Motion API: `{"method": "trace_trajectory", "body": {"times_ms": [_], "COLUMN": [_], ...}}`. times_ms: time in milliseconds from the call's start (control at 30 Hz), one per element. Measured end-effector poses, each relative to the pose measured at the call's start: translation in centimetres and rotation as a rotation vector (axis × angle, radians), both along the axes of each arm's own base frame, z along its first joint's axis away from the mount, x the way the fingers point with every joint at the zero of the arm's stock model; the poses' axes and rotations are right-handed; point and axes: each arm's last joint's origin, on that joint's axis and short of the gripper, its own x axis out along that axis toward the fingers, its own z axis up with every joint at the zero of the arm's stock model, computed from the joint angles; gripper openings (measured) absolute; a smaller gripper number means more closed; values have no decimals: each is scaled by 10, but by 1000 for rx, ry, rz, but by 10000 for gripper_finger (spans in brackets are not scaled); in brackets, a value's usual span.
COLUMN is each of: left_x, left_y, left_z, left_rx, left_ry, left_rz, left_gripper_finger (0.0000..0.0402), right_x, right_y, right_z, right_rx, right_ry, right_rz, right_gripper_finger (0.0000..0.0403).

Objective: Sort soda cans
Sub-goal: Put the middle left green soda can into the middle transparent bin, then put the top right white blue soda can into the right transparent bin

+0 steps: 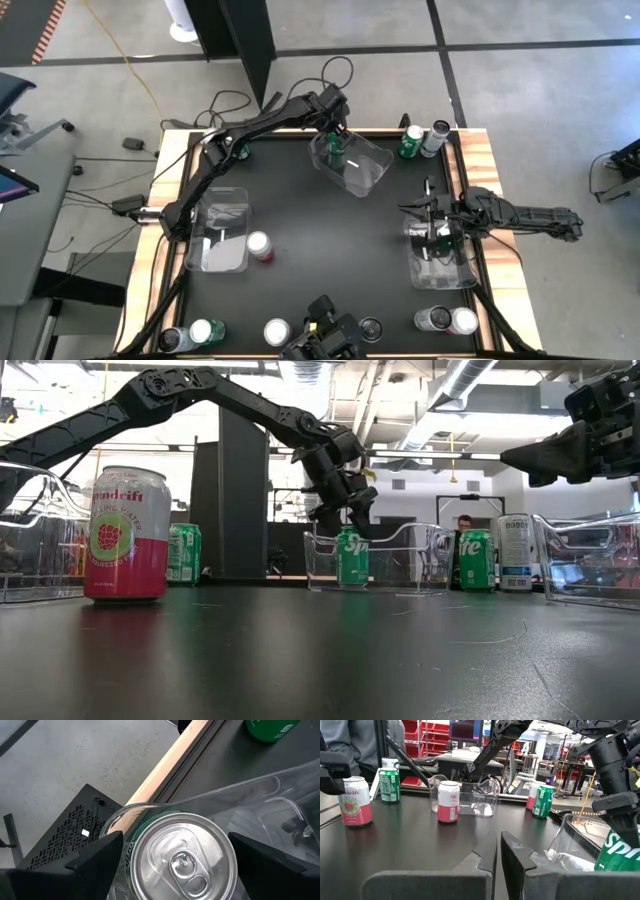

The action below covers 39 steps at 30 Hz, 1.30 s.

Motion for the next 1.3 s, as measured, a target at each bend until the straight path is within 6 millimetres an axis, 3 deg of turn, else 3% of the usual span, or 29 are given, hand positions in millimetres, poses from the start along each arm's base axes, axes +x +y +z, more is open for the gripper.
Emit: {"method": "trace_trajectory", "body": {"times_ms": [300, 600, 733, 900, 1100, 1300], "left_x": [0, -4, -19, -54, -96, -116], "left_y": [-2, -11, -20, -36, -53, -64], "left_z": [14, 52, 81, 111, 131, 147], "left_rx": [15, 64, 86, 99, 79, 87], "left_ry": [-11, -70, -67, 79, 308, 358], "left_rz": [-5, -19, -17, 23, 132, 181], "left_gripper_finger": [354, 353, 353, 353, 352, 352], "right_x": [0, 0, 0, 0, 0, 0], "right_y": [0, 0, 0, 0, 0, 0], "right_z": [0, 0, 0, 0, 0, 0], "right_rx": [0, 0, 0, 0, 0, 0], "right_ry": [1, 2, 3, 3, 3, 4], "right_rz": [0, 0, 0, 0, 0, 0], "right_gripper_finger": [45, 45, 45, 45, 45, 45]}}
